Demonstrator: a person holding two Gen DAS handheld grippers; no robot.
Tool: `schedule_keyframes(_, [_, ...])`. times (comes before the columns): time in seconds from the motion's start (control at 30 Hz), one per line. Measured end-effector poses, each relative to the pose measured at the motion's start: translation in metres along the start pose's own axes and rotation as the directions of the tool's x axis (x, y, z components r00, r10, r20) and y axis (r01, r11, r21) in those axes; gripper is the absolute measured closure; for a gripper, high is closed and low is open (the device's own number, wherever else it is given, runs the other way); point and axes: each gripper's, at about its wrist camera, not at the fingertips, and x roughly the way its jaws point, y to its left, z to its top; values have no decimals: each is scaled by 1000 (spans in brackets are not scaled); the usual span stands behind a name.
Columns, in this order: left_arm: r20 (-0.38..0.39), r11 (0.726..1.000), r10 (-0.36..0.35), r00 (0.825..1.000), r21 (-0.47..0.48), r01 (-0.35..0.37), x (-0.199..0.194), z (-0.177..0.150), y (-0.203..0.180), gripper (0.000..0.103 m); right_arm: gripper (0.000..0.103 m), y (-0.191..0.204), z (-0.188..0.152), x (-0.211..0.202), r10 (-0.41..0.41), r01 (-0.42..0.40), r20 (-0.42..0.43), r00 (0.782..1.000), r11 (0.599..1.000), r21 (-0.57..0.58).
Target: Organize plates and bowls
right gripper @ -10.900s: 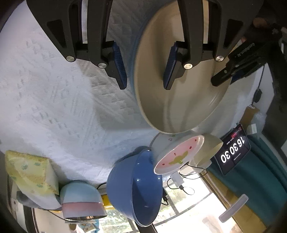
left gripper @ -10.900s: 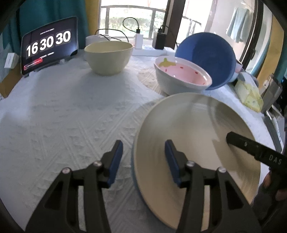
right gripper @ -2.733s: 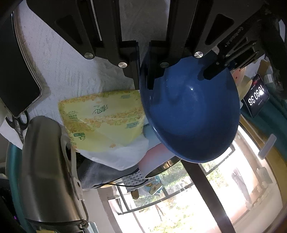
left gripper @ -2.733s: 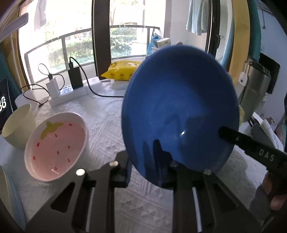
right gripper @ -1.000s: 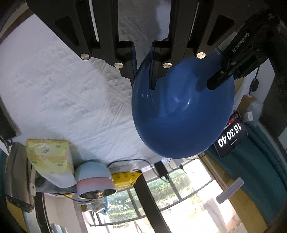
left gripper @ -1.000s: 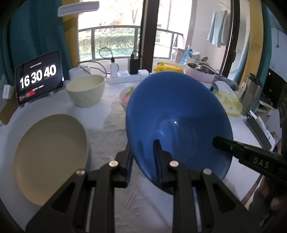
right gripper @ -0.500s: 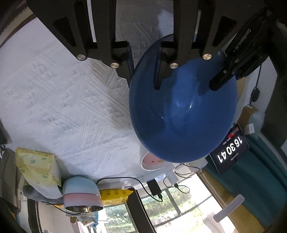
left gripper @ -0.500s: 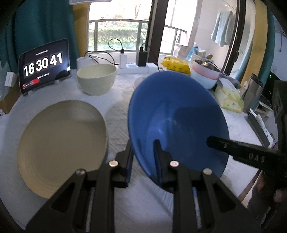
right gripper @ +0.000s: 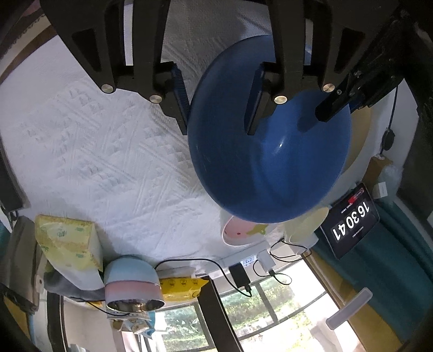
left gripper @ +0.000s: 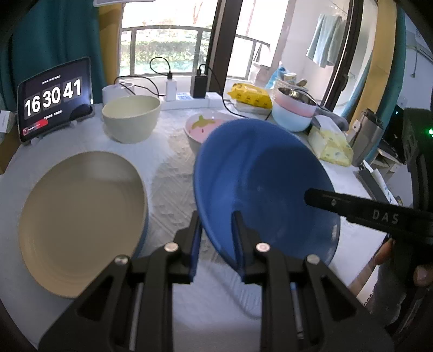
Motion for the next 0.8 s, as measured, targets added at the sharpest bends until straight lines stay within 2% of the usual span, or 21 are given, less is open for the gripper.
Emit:
schedule_keyframes(0.37, [-37,1000,10,999,1,-10,2,5,0,79,59,4,12,-9,15,-13,48,999,999,-30])
schedule_keyframes(0.43, [-46,1000,1,999,20,0,3,3,-4,79,55,3,13,-12,9,-7,58,998,999,-33])
schedule_keyframes(0.8, [-40,999,32,999,4,-32,-2,10,6,79,54,-1,17,-13,15,-12,82,997,999,-47])
